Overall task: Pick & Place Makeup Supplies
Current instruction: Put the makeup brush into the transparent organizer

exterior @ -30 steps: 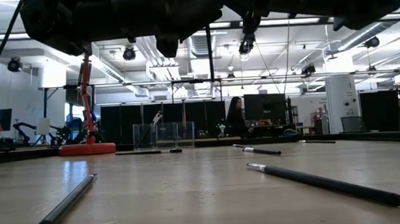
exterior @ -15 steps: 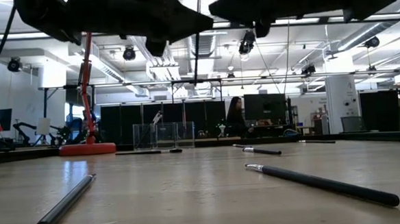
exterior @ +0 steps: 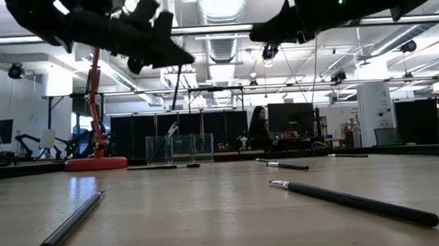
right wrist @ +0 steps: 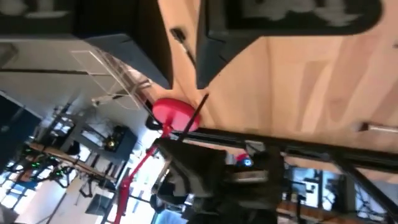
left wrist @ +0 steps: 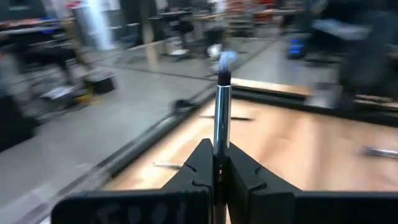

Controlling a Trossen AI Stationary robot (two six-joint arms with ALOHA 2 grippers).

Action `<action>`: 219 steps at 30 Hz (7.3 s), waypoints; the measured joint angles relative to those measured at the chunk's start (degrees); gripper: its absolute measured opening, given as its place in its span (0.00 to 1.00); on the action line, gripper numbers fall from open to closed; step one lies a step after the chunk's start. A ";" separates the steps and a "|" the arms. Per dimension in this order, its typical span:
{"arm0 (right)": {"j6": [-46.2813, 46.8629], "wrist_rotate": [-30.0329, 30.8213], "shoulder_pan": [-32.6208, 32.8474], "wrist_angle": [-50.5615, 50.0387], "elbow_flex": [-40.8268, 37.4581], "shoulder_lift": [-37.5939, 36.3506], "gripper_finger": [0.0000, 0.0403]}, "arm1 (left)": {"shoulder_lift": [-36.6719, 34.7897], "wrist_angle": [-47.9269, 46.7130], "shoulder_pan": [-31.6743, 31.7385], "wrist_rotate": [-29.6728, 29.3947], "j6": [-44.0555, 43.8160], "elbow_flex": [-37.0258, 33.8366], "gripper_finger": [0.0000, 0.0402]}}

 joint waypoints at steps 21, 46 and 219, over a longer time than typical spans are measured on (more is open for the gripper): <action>-0.22 -0.06 -2.57 0.86 -0.76 0.24 0.02 | 3.03 -0.64 35.45 11.34 -0.35 3.12 0.03; -1.73 -0.22 -2.55 1.68 -0.78 0.57 0.02 | 17.46 -1.51 39.98 9.12 3.00 8.99 0.13; 25.28 -13.64 13.74 -19.27 19.61 29.86 0.37 | 25.03 -1.19 -35.54 3.79 -20.02 -6.26 0.00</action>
